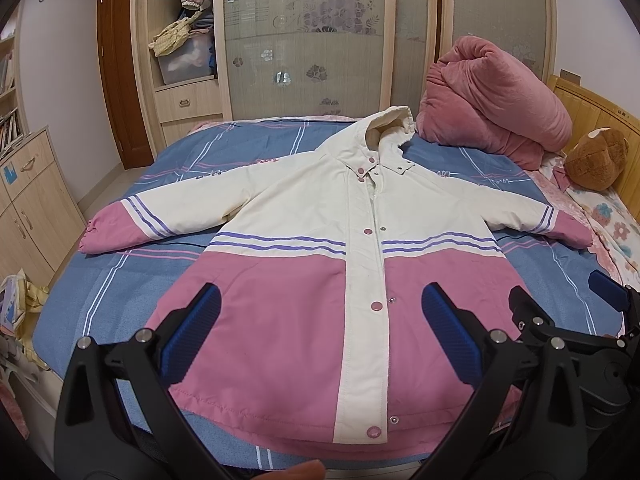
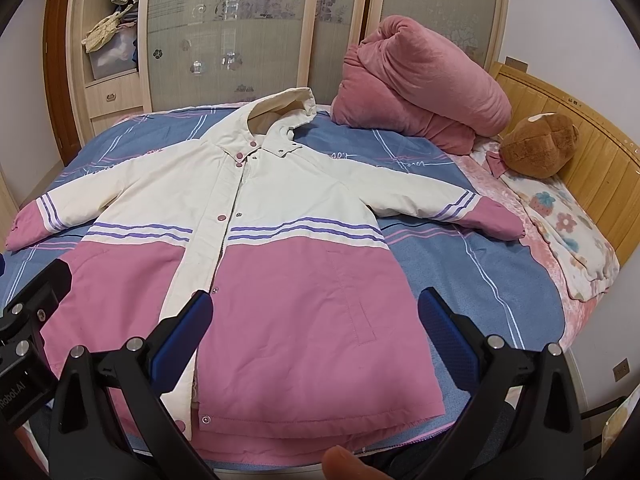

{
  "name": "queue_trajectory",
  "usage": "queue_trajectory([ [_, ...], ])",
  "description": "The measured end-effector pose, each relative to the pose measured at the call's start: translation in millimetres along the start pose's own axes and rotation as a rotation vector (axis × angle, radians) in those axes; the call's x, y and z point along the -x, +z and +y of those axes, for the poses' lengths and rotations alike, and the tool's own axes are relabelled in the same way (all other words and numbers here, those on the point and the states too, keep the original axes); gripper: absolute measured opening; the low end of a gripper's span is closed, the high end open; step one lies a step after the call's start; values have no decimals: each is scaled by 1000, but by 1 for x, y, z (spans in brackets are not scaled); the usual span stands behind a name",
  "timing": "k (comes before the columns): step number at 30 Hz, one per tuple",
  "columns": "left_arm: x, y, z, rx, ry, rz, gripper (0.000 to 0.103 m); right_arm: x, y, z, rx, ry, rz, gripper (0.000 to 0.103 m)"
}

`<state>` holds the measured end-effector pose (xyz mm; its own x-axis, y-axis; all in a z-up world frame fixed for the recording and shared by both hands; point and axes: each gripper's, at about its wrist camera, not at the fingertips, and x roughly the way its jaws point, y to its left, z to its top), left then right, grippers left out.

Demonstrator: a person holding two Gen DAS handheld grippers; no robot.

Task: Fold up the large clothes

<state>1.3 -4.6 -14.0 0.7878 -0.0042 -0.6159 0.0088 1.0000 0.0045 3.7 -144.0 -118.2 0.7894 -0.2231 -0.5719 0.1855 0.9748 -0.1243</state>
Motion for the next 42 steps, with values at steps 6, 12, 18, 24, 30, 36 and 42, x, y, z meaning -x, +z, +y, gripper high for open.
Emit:
queue_trajectory([
  [6,0,0,0,0,0,1,101,0,0,-1,0,0,0,102],
  [12,1,-2,0,0,1,2,101,0,0,0,0,1,1,102],
  [18,0,-2,0,0,0,4,101,1,-1,0,-1,1,2,102],
  [24,1,-3,0,1,0,4,101,1,-1,0,-1,1,2,102],
  [30,1,-5,1,2,1,8,101,0,-3,1,-1,2,5,102],
  [36,1,-8,3,4,0,13,101,-1,-5,2,0,4,7,102],
  [42,-2,-6,3,3,1,25,101,-4,-8,2,1,5,14,102],
])
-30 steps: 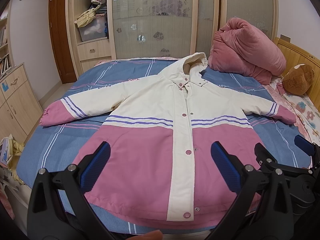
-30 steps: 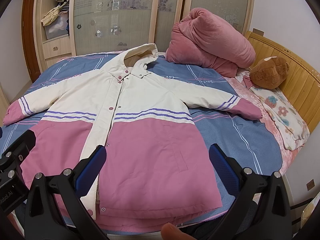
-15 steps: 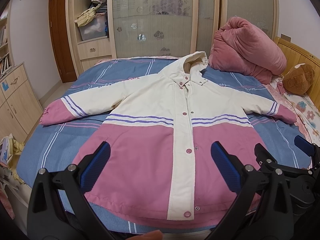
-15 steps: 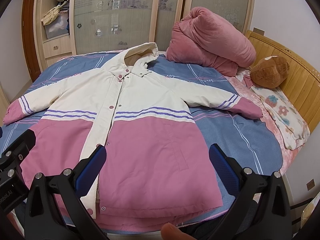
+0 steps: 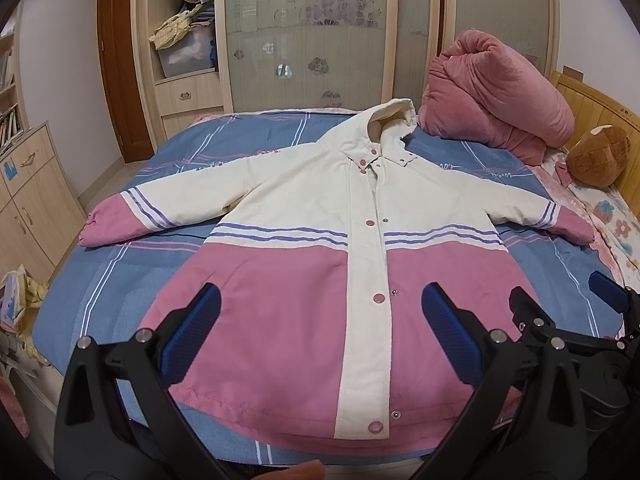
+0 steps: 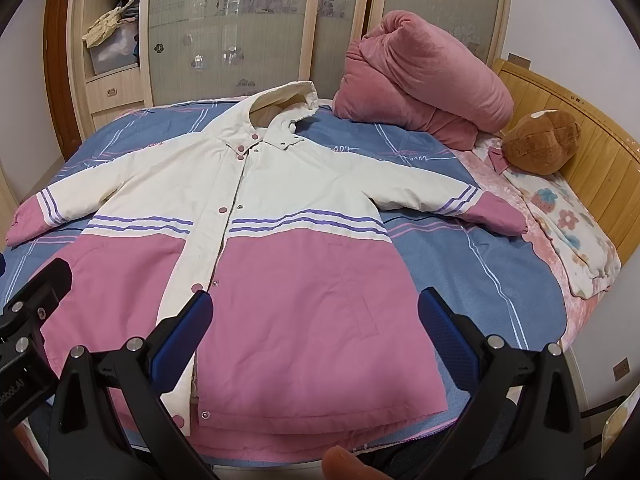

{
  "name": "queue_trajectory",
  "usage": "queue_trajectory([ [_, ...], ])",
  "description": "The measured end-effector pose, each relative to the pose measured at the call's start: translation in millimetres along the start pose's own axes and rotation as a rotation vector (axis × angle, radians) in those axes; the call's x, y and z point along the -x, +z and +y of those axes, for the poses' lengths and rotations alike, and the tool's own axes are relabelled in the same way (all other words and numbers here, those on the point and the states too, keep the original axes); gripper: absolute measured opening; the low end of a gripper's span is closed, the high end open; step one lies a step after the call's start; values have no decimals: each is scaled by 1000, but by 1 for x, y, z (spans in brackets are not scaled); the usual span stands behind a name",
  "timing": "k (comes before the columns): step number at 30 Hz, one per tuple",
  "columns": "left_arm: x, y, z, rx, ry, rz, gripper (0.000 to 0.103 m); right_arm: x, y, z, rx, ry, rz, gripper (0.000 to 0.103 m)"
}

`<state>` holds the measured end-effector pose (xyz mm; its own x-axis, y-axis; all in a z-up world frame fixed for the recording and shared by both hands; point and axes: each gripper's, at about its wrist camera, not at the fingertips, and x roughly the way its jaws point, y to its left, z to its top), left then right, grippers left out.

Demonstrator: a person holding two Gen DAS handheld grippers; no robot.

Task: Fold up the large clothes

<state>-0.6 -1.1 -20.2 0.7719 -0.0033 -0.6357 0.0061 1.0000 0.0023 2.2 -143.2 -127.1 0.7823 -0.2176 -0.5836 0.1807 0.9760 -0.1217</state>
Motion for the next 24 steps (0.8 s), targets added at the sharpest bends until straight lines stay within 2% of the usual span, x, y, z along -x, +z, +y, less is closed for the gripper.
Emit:
queue_trajectory([
  [4,-3,0,-1,-3,-2,10,101,-3,1,-1,1,1,7,102],
  [10,-23,-5,5,2,4,65,101,-10,1,-6,27,-11,5,102],
  [13,-38,-11,11,4,22,99,101,-16,-2,-22,34,-39,-6,102],
  [15,-51,-20,21,17,7,133,101,-25,-8,-43,-4,-6,18,102],
  [17,-62,-28,35,55,-6,163,101,-38,-17,-67,-85,133,91,102],
  [18,-66,-32,43,76,-16,177,101,-45,-24,-77,-133,237,129,102],
  [19,-71,-36,51,102,-27,197,101,-54,-34,-86,-194,391,184,102],
  [20,-76,-40,59,130,-38,217,101,-59,-41,-89,-223,482,218,102],
  [22,-82,-46,70,166,-52,241,101,-76,-63,-78,-243,703,332,102],
  [24,-85,-51,77,179,-47,250,101,-84,-74,-58,-199,766,398,86],
])
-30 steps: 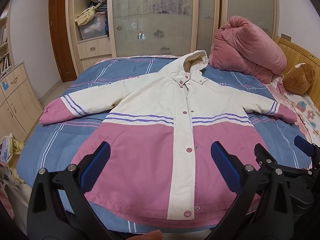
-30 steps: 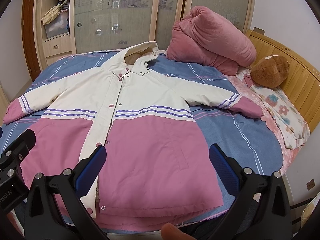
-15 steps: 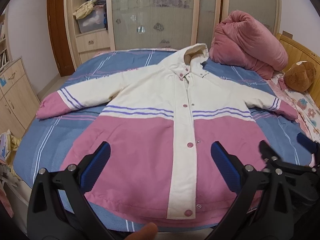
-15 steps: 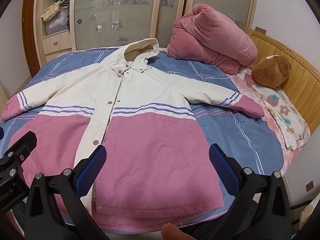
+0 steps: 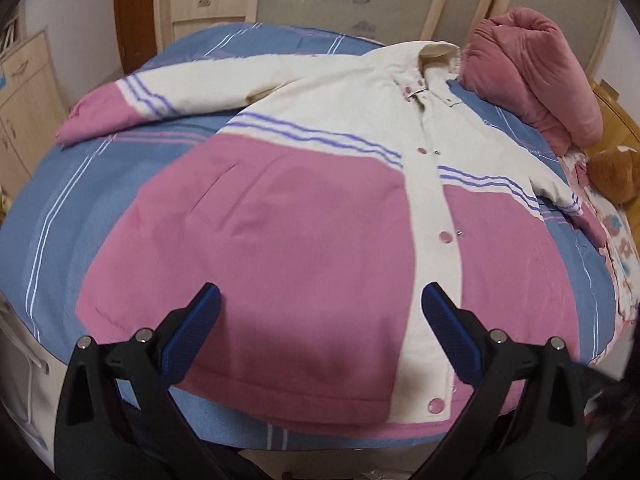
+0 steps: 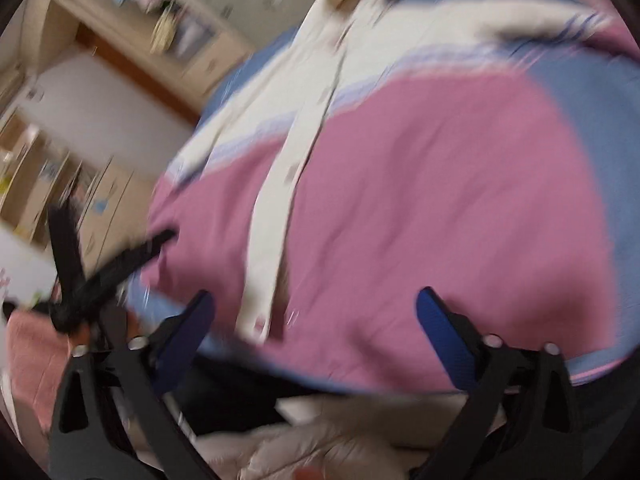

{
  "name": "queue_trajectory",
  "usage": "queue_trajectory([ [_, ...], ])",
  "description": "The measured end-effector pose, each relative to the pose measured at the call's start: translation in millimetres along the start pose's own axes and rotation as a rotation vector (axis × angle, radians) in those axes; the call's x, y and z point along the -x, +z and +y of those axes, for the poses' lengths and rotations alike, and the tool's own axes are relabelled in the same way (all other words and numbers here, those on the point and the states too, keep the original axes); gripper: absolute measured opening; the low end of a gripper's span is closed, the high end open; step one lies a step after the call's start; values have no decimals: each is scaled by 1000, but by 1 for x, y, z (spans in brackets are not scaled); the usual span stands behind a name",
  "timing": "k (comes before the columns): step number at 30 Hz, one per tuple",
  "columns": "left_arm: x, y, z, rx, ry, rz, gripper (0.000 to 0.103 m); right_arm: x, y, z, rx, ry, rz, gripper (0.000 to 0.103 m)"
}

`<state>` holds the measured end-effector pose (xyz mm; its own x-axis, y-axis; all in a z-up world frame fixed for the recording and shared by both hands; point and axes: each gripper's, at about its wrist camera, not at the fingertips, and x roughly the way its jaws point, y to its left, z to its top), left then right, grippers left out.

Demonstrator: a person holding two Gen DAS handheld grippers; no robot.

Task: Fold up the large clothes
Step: 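Grasp the white front placket near the jacket hem with the right tool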

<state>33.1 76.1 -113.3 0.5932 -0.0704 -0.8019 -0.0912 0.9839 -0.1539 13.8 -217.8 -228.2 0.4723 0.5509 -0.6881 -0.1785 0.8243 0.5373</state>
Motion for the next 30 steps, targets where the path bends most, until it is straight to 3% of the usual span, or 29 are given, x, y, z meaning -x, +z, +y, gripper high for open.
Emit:
queue_trajectory([
  [4,1,-2,6,3,17,-11,101,-50,-6,8,-19,165,137,80],
  [7,3,-2,15,21,29,-21,101,-77,-4,15,-26,214,187,80],
  [11,0,2,30,46,81,-30,101,-97,-4,26,-8,152,183,76],
  [14,-4,4,44,72,144,-33,101,-89,-2,28,4,230,207,9],
  [17,-11,3,57,102,177,-12,101,-83,-2,30,40,204,208,7],
  [21,-30,-5,65,99,198,79,101,-61,1,38,99,228,159,7],
  [24,-49,-17,73,137,106,178,101,-43,7,36,94,252,125,7],
  [26,-56,-25,74,135,99,205,101,-34,10,37,98,264,118,5],
  [30,-59,-30,67,78,139,201,101,-47,-2,37,148,134,176,4],
])
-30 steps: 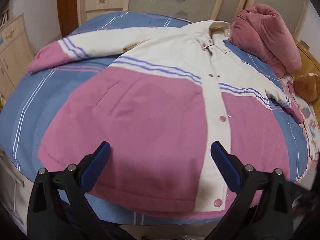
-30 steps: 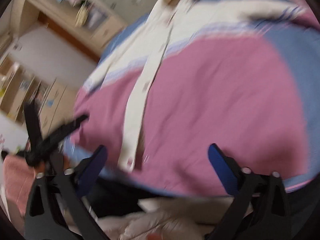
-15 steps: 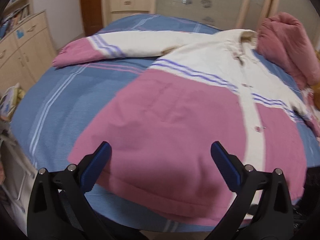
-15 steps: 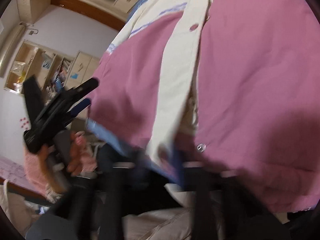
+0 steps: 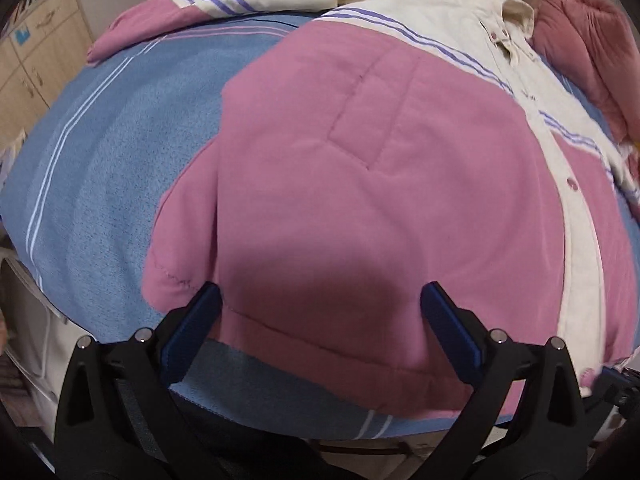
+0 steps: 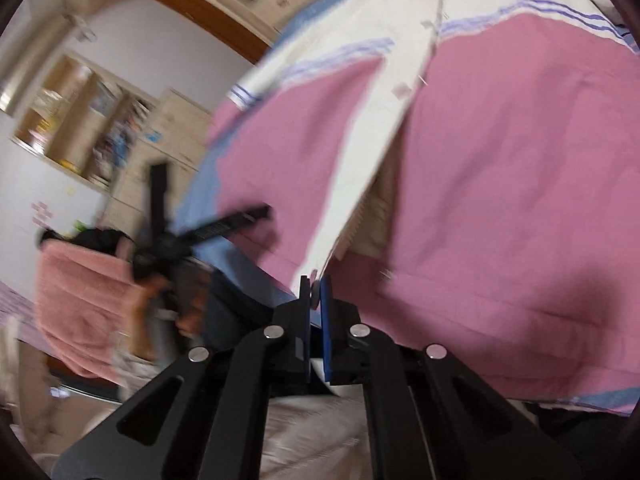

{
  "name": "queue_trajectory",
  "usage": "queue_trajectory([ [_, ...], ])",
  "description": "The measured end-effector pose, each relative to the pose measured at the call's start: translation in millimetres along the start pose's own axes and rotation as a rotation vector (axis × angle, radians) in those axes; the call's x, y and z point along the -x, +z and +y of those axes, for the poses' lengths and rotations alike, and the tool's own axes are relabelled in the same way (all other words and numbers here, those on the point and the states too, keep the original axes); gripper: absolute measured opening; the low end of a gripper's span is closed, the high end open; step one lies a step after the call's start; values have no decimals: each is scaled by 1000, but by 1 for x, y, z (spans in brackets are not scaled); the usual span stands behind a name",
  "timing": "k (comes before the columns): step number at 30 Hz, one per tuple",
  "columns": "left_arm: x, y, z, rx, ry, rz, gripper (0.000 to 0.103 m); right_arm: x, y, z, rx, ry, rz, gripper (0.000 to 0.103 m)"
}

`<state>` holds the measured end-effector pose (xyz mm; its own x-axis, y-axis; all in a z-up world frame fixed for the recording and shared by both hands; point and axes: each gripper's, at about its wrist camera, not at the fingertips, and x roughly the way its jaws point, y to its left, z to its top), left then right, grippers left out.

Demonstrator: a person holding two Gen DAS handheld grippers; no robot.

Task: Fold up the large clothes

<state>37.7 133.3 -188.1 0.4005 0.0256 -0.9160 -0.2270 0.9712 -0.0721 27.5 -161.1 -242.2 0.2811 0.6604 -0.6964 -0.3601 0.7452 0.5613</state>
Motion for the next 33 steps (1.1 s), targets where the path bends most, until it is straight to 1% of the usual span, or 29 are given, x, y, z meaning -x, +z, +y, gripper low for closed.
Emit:
queue_trajectory([
  [2,5,0,0,5,-1,-17,101,-7,-1,-2,-8,-44,0,5],
  [3,12,1,1,6,-1,-36,101,-6,0,-8,-30,-52,-13,9],
  [4,19,0,0,3,-3,-59,101,-3,4,-12,-49,-54,-32,15],
  [5,25,1,1,-1,-6,-81,101,1,5,-15,-62,-52,-51,35],
  [6,34,3,1,-4,-7,-106,101,8,6,-18,-75,-49,-83,65],
  [7,43,4,1,-3,-8,-133,101,13,7,-20,-83,-50,-108,75],
  [8,50,5,1,0,-8,-152,101,21,11,-20,-92,-45,-155,78],
  [10,65,7,5,13,-13,-201,101,20,19,-21,-90,-19,-157,78],
  [13,76,8,10,30,-33,-243,101,7,20,-22,-99,16,-134,78],
  [16,78,6,11,28,-43,-245,101,-11,19,-19,-86,55,-79,78],
  [19,70,8,9,20,-33,-230,101,-25,11,-10,-53,55,-21,78],
  [20,67,9,8,20,-32,-220,101,-30,8,-6,-48,62,-5,72],
  [21,62,9,7,19,-31,-212,101,-35,6,-3,-44,74,10,58],
  [22,58,8,8,19,-29,-201,101,-35,4,-1,-39,80,20,48],
  [23,54,8,8,19,-25,-188,101,-39,3,5,-11,70,28,23],
  [24,53,7,9,18,-24,-183,101,-36,2,9,20,57,22,13],
  [26,50,7,8,13,-19,-175,101,-30,2,16,63,39,2,11],
  [29,49,6,8,15,-12,-173,101,-18,3,21,98,57,-29,9],
  [33,48,6,6,14,-16,-168,101,-6,4,13,83,73,-41,8],
])
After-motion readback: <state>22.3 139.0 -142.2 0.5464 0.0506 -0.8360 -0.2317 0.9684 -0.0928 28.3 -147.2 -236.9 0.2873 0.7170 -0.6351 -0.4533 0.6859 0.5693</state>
